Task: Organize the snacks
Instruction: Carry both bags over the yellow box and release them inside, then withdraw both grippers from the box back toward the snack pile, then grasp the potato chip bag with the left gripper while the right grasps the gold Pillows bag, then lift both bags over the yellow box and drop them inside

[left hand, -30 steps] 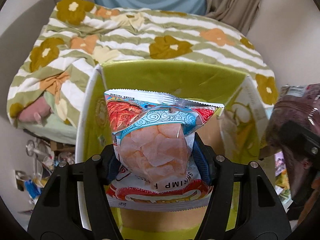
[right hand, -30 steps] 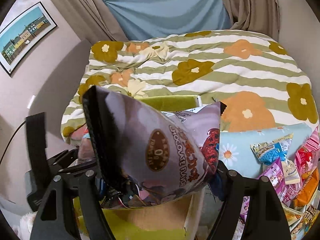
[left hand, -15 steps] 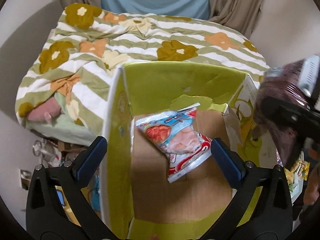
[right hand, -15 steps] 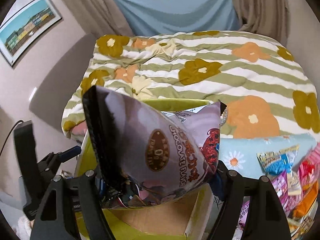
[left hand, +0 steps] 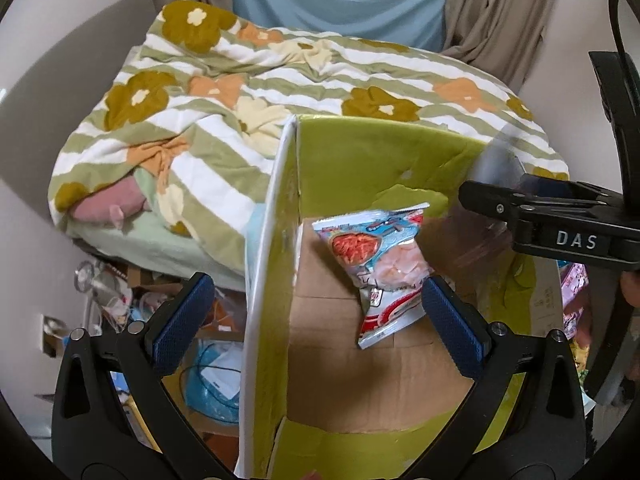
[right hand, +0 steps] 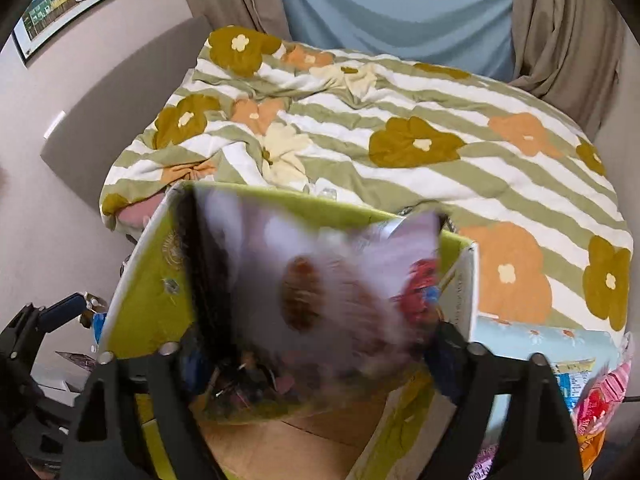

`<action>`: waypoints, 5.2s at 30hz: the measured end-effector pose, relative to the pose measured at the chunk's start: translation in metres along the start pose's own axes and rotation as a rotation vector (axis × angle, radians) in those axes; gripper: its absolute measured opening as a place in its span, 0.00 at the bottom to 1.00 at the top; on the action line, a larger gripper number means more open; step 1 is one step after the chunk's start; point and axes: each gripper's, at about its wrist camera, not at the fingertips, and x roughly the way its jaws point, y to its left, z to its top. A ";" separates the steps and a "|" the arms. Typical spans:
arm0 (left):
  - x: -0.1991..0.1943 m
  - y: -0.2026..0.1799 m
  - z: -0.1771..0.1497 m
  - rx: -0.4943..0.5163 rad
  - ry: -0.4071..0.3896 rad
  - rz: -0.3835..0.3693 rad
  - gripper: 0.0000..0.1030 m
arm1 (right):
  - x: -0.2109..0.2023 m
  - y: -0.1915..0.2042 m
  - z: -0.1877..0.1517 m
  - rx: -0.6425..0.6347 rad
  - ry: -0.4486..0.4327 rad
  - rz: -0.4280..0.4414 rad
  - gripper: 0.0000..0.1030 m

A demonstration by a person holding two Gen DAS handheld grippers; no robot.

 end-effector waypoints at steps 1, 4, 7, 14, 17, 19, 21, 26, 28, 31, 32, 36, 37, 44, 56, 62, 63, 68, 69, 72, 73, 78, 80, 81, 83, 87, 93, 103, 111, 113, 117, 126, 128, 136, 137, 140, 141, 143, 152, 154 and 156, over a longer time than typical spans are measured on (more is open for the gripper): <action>0.000 0.000 -0.002 -0.001 0.002 0.001 1.00 | 0.001 -0.001 -0.001 0.002 -0.009 -0.002 1.00; 0.001 0.000 -0.005 -0.001 0.006 0.002 1.00 | -0.003 0.000 -0.005 -0.009 -0.048 -0.021 1.00; -0.001 0.000 -0.008 0.001 0.005 0.002 1.00 | -0.010 -0.001 -0.011 -0.012 -0.058 -0.027 1.00; -0.024 -0.001 -0.007 0.010 -0.031 -0.001 1.00 | -0.044 0.000 -0.015 0.014 -0.096 -0.032 1.00; -0.043 -0.002 -0.005 0.017 -0.058 0.000 1.00 | -0.068 0.001 -0.017 0.028 -0.135 -0.030 1.00; -0.058 -0.003 -0.004 0.026 -0.081 -0.003 1.00 | -0.086 0.004 -0.019 0.030 -0.157 -0.030 1.00; -0.074 -0.007 -0.003 0.045 -0.111 -0.012 1.00 | -0.105 0.006 -0.024 0.040 -0.184 -0.037 1.00; -0.094 -0.024 -0.011 0.107 -0.140 -0.054 1.00 | -0.146 -0.002 -0.042 0.100 -0.241 -0.056 1.00; -0.097 -0.036 -0.016 0.131 -0.138 -0.090 1.00 | -0.160 -0.009 -0.053 0.128 -0.253 -0.081 1.00; -0.101 -0.059 -0.026 0.158 -0.130 -0.151 1.00 | -0.181 -0.024 -0.073 0.178 -0.257 -0.106 1.00; -0.102 -0.067 -0.028 0.164 -0.128 -0.164 1.00 | -0.190 -0.031 -0.082 0.198 -0.259 -0.112 1.00; -0.108 -0.105 -0.042 0.218 -0.124 -0.223 1.00 | -0.222 -0.056 -0.112 0.243 -0.274 -0.181 1.00; -0.110 -0.117 -0.046 0.236 -0.126 -0.230 1.00 | -0.230 -0.062 -0.119 0.252 -0.283 -0.197 1.00; -0.124 -0.190 -0.077 0.290 -0.139 -0.262 1.00 | -0.275 -0.122 -0.179 0.315 -0.302 -0.262 1.00; -0.113 -0.334 -0.160 0.420 -0.116 -0.260 1.00 | -0.296 -0.215 -0.272 0.204 -0.221 -0.268 1.00; -0.084 -0.392 -0.199 0.525 -0.088 -0.259 1.00 | -0.276 -0.255 -0.304 0.103 -0.153 -0.224 1.00; -0.077 -0.404 -0.206 0.558 -0.085 -0.259 1.00 | -0.272 -0.262 -0.309 0.084 -0.148 -0.215 1.00; -0.048 -0.444 -0.229 0.701 -0.079 -0.242 1.00 | -0.248 -0.283 -0.326 0.028 -0.132 -0.172 1.00; -0.041 -0.453 -0.234 0.732 -0.075 -0.235 1.00 | -0.244 -0.286 -0.328 0.022 -0.128 -0.162 1.00; -0.025 -0.469 -0.242 0.791 -0.058 -0.218 1.00 | -0.230 -0.294 -0.331 0.002 -0.120 -0.142 1.00; -0.019 -0.474 -0.245 0.811 -0.053 -0.209 1.00 | -0.226 -0.297 -0.331 -0.004 -0.119 -0.137 1.00; 0.004 -0.493 -0.255 0.888 -0.019 -0.187 0.97 | -0.208 -0.307 -0.332 -0.038 -0.112 -0.099 1.00; 0.011 -0.498 -0.259 0.908 0.000 -0.179 0.94 | -0.202 -0.310 -0.330 -0.051 -0.105 -0.086 1.00; 0.014 -0.500 -0.260 0.914 0.003 -0.178 0.92 | -0.198 -0.311 -0.330 -0.059 -0.100 -0.079 1.00; 0.019 -0.504 -0.261 0.921 0.026 -0.182 0.82 | -0.192 -0.313 -0.329 -0.070 -0.090 -0.067 0.96; 0.029 -0.507 -0.264 0.912 0.074 -0.191 0.78 | -0.180 -0.314 -0.329 -0.098 -0.060 -0.052 0.89; 0.033 -0.502 -0.261 0.883 0.114 -0.197 0.64 | -0.168 -0.313 -0.329 -0.143 -0.028 -0.044 0.82; 0.025 -0.485 -0.246 0.814 0.123 -0.210 0.52 | -0.150 -0.304 -0.323 -0.217 0.023 -0.036 0.71; 0.024 -0.474 -0.238 0.795 0.117 -0.197 0.48 | -0.139 -0.302 -0.319 -0.224 0.062 -0.007 0.68; 0.021 -0.470 -0.240 0.795 0.114 -0.199 0.48 | -0.137 -0.303 -0.320 -0.227 0.071 -0.017 0.66; 0.021 -0.469 -0.244 0.785 0.116 -0.197 0.48 | -0.135 -0.303 -0.323 -0.218 0.083 -0.013 0.65; 0.013 -0.467 -0.252 0.795 0.103 -0.188 0.48 | -0.136 -0.299 -0.328 -0.191 0.088 -0.011 0.50; 0.008 -0.467 -0.253 0.797 0.097 -0.189 0.48 | -0.140 -0.298 -0.329 -0.183 0.085 -0.015 0.48; -0.022 -0.469 -0.250 0.799 0.047 -0.210 0.48 | -0.176 -0.292 -0.330 -0.148 0.025 -0.035 0.47; -0.027 -0.469 -0.249 0.798 0.039 -0.212 0.48 | -0.180 -0.291 -0.330 -0.146 0.015 -0.041 0.47; -0.043 -0.465 -0.245 0.784 0.015 -0.221 0.48 | -0.200 -0.289 -0.327 -0.127 -0.016 -0.044 0.47; -0.049 -0.462 -0.244 0.778 0.008 -0.222 0.48 | -0.206 -0.288 -0.325 -0.124 -0.026 -0.047 0.47; -0.062 -0.454 -0.236 0.754 -0.011 -0.223 0.48 | -0.219 -0.285 -0.319 -0.118 -0.044 -0.052 0.47; -0.116 -0.397 -0.186 0.619 -0.115 -0.196 0.48 | -0.266 -0.244 -0.276 -0.156 -0.162 -0.046 0.47; -0.127 -0.376 -0.173 0.585 -0.137 -0.185 0.48 | -0.272 -0.229 -0.264 -0.179 -0.190 -0.044 0.47; -0.135 -0.356 -0.160 0.556 -0.155 -0.177 0.48 | -0.275 -0.213 -0.251 -0.200 -0.213 -0.035 0.47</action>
